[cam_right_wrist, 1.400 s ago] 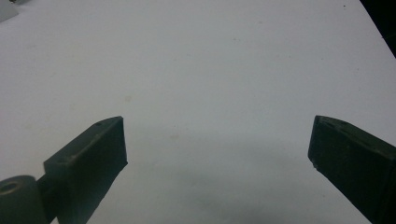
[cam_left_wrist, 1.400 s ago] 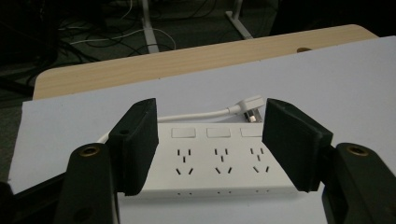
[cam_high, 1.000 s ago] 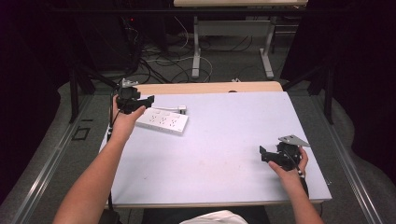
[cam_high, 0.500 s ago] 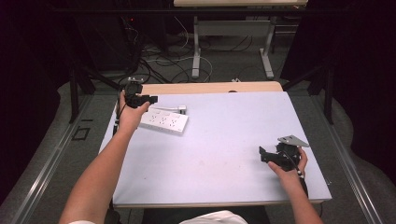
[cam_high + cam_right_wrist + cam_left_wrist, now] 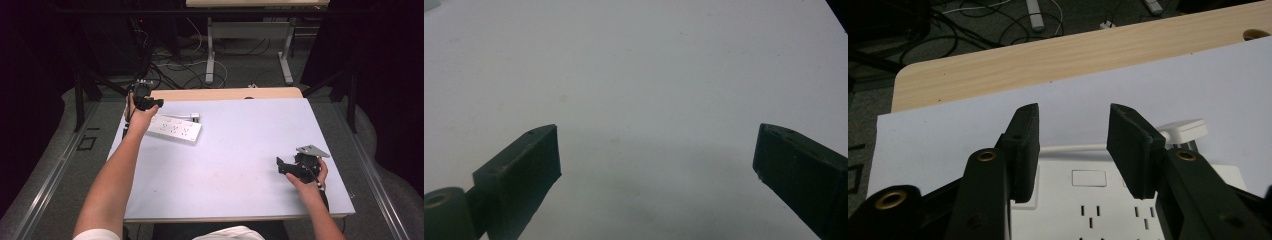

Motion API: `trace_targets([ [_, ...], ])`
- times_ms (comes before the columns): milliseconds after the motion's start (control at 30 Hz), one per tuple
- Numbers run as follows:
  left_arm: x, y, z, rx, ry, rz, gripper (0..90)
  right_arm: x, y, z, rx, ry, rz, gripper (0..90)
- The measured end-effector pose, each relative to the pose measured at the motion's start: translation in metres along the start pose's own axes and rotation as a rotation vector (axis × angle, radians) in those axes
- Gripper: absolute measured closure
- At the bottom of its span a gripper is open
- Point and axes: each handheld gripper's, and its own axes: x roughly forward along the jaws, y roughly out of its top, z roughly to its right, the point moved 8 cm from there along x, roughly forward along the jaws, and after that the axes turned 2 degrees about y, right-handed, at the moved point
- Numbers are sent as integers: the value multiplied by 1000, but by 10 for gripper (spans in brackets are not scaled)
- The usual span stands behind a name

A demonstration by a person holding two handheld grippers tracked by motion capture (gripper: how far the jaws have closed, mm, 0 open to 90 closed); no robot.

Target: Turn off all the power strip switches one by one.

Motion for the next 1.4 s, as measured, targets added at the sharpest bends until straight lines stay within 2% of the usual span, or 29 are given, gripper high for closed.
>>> trace_targets([
  [133, 6, -2, -6, -14, 11, -13, 575, 1, -1, 0, -17, 7, -6, 45],
  [200, 8, -2, -7, -18, 15, -4, 593, 1, -1, -1, -16, 9, -7, 45],
  [267, 11, -4, -11, -14, 17, -22, 627, 1, -1, -2, -17, 6, -9, 45],
  [333, 13, -4, -11, -23, 12, -19, 655, 1, -1, -2, -23, 9, -11, 45],
  [533, 17, -4, -15, -13, 10, -26, 716, 1, -1, -3, -22, 13, -8, 45],
  [600, 20, -6, -17, -25, 17, -26, 739, 1, -1, -4, -20, 16, -9, 45],
  [700, 24, -10, -19, -34, 27, -55, 776, -1, -1, -5, -23, 21, -4, 45],
  [900, 31, -13, -21, -37, 23, -64, 855, -2, 0, -9, -31, 30, -1, 45],
  [933, 33, -15, -21, -36, 21, -88, 869, -2, -1, -10, -29, 29, -4, 45],
  [967, 35, -15, -21, -39, 24, -80, 889, -2, -1, -11, -34, 35, -1, 45],
  [1033, 36, -17, -21, -54, 19, -93, 896, -3, -1, -13, -35, 30, 1, 44],
  [1100, 37, -17, -23, -43, 20, -98, 898, -3, -1, -13, -41, 37, 2, 44],
  [1233, 41, -19, -25, -60, 23, -99, 900, -3, -2, -14, -37, 34, -3, 44],
  [1267, 43, -21, -27, -54, 18, -115, 900, -3, -2, -13, -40, 30, -4, 43],
  [1333, 44, -21, -27, -59, 20, -107, 900, -3, -2, -13, -38, 29, -5, 41],
  [1400, 45, -23, -28, -61, 19, -120, 900, -4, -2, -14, -34, 34, -3, 35],
])
